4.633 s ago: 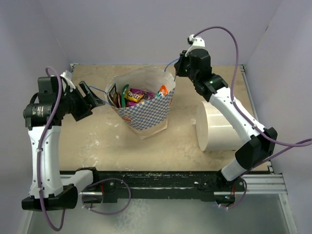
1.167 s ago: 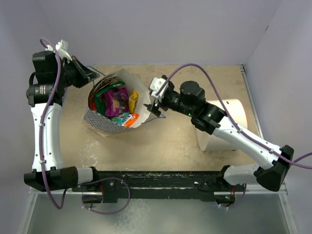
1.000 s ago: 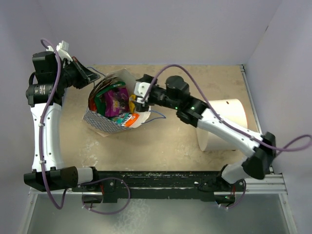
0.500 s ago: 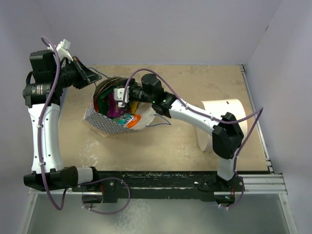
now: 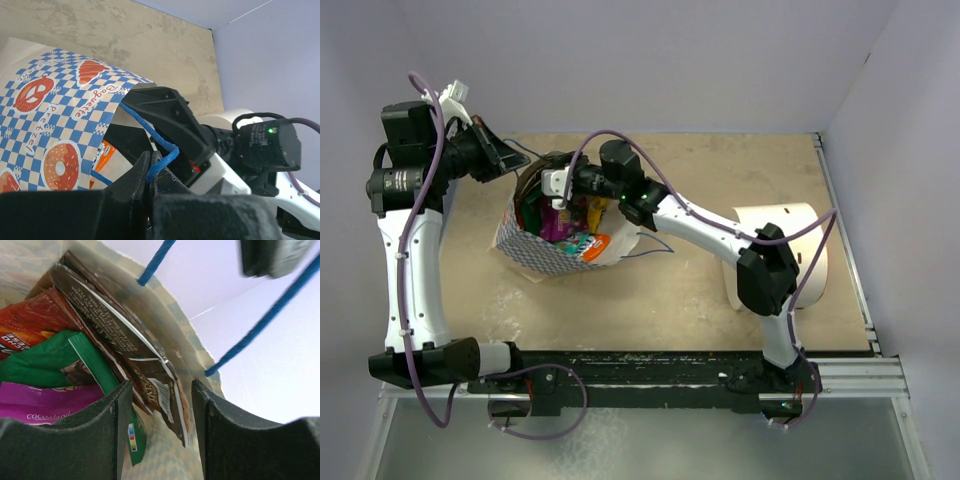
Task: Take the snacks out of the paper bag
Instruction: Take out the snack from the paper bag.
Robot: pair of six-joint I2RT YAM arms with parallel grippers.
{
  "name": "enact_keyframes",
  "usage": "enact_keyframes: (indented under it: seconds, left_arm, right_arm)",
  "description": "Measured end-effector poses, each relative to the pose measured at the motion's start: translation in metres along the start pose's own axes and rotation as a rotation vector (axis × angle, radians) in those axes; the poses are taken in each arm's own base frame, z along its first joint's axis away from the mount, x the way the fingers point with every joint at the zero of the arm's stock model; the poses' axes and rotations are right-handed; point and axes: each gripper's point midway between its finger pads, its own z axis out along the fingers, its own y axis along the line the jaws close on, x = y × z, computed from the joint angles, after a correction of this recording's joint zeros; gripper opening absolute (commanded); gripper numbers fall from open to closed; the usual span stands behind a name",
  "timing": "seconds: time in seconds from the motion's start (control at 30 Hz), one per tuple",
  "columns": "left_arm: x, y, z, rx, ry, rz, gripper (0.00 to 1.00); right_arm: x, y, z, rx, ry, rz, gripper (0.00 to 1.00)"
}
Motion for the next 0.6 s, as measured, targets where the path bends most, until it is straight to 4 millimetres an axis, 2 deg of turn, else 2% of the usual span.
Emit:
enact_keyframes:
  seconds: [0.23, 0.4, 0.47, 0.6]
  left_arm:
    - [0.000, -0.004, -0.002, 0.012, 0.012, 0.006, 0.00]
    - [0.002, -0.006, -0.003, 0.019, 0.028, 0.007, 0.00]
    - [0.005, -0.005, -0.004, 0.013, 0.037, 0.005, 0.00]
    - [0.008, -0.003, -0.007, -0.004, 0.046, 0.002, 0.00]
  right_arm:
    - [0.018, 0.020, 0.013, -0.039, 0.004, 0.016, 0.50]
    - [0.025, 0.026, 0.019, -0.043, 0.004, 0.017, 0.43]
    - [0.026, 0.024, 0.021, -0.036, 0.000, 0.012, 0.35]
    - [0.024, 0.019, 0.025, -0.019, -0.012, -0.004, 0.04]
